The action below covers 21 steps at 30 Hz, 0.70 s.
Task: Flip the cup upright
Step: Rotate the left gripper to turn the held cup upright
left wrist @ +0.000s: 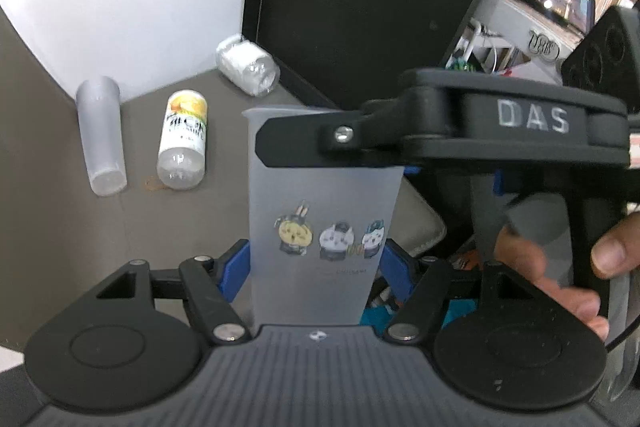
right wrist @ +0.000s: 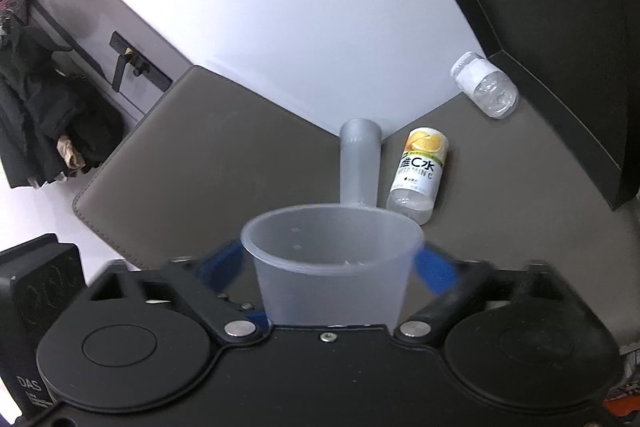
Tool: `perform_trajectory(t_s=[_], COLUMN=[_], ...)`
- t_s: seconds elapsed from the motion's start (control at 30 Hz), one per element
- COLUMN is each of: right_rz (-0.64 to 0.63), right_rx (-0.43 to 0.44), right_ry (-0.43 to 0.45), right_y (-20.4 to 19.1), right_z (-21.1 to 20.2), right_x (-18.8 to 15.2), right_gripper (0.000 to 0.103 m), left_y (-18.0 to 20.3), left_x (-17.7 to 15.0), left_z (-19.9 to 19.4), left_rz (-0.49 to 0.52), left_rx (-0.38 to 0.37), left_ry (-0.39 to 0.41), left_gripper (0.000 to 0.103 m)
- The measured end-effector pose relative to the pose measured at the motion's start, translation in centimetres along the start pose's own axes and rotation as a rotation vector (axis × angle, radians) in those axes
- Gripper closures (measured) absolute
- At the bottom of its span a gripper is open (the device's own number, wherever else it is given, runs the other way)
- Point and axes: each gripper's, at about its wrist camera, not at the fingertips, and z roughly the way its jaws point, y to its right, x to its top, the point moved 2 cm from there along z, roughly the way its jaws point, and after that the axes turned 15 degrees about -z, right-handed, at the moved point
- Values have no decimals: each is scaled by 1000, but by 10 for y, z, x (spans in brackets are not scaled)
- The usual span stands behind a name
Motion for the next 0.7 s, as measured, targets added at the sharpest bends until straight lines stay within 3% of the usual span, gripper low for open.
perform_trajectory(t_s=[0.17, 0.27, 0.4, 0.7], right_rz=[-97, -149, -254, -378], right_rx=[-82, -133, -233, -343], right_ry=[21, 27, 33, 54], right_y=[-9, -14, -22, -31], right_z=[0, 2, 9, 25], right_x=[-3, -4, -7, -11], right_gripper=[27, 28, 28, 28], left_y=[-13, -25, -39, -78], left_x=[-5, -6, -5, 14], left_z=[19, 21, 18, -6], left_rz=[-82, -141, -180, -298], left_rx=[86, 90, 132, 203], left_ry=[-98, -114, -102, -38], left_gripper=[34, 34, 35, 34])
